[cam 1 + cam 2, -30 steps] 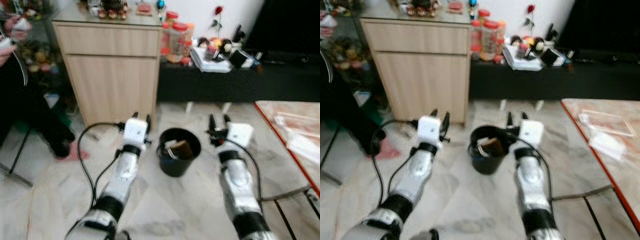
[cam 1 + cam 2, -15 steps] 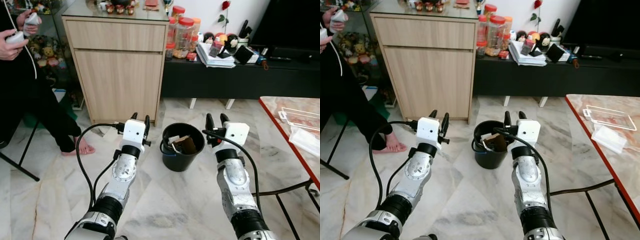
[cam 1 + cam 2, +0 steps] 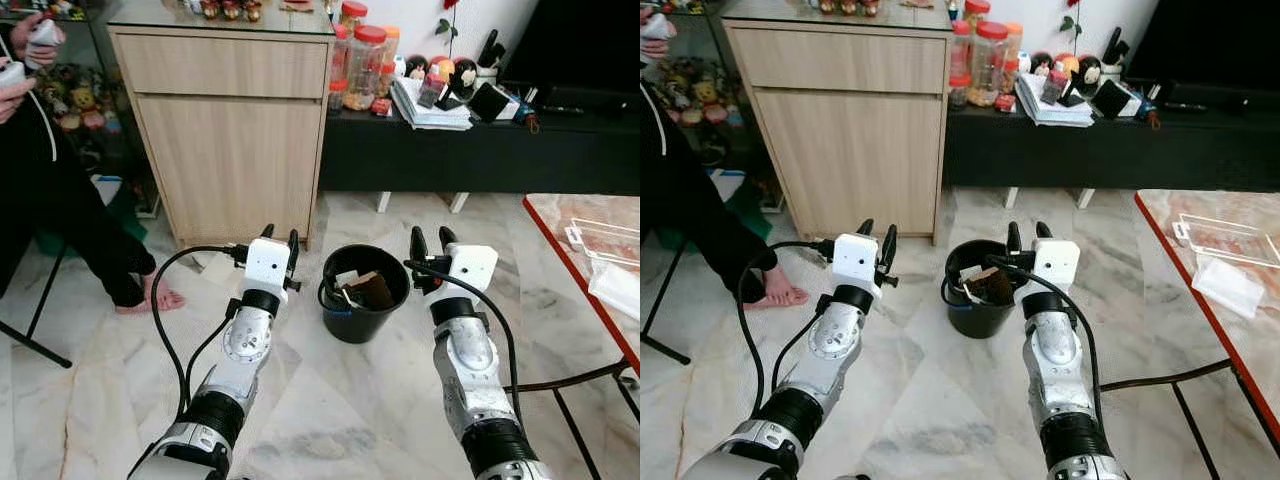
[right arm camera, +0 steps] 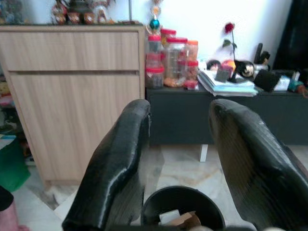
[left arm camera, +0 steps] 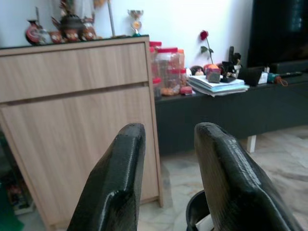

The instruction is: Picking trash to rubbish bin

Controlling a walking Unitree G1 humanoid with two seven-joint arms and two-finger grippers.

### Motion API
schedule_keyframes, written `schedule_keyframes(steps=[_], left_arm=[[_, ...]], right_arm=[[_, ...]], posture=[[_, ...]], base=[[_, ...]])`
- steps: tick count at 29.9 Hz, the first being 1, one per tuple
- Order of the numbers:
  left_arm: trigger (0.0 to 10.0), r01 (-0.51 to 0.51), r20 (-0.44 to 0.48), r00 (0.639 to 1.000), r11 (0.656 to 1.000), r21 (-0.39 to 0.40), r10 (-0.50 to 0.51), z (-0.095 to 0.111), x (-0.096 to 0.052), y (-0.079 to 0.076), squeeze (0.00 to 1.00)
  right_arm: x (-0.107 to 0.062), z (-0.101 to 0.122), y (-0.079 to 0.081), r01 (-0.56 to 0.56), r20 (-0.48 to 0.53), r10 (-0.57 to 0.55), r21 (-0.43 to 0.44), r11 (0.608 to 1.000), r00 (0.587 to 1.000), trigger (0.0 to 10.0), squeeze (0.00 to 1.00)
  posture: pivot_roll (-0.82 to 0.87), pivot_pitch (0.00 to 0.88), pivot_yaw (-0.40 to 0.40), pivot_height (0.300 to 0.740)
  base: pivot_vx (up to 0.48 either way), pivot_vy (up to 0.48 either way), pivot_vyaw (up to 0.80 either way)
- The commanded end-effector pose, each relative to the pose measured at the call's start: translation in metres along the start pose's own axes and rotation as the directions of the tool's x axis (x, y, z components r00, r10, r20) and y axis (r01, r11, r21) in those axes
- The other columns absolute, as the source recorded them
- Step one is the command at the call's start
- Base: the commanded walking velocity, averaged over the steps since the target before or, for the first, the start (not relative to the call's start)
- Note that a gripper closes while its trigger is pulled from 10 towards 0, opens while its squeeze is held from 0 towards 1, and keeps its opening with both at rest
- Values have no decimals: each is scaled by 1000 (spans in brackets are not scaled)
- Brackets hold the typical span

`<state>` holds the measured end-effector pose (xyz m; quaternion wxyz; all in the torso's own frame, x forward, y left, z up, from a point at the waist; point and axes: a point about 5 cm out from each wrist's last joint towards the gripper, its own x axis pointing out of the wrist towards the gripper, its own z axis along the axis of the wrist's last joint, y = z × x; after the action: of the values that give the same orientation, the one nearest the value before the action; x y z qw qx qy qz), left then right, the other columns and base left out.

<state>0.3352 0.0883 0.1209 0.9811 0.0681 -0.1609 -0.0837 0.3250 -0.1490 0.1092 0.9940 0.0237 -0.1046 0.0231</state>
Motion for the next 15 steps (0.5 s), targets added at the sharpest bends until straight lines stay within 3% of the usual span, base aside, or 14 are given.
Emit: schedule_keyframes(steps=[1,15], left_arm=[[10000,10,8,1000,1000,-7,-10,3,3,-3,0],[10000,12,6,1000,1000,-6,-12,3,4,-2,0]], right_arm=[[1,3,-2,1,9,-1,1,1000,1000,10000,0],[1,2,-1,1,5,-1,4,1000,1000,10000,0]], posture=[[124,77,-112,740],[127,77,-110,740]], base=[[289,0,0],[289,0,0]])
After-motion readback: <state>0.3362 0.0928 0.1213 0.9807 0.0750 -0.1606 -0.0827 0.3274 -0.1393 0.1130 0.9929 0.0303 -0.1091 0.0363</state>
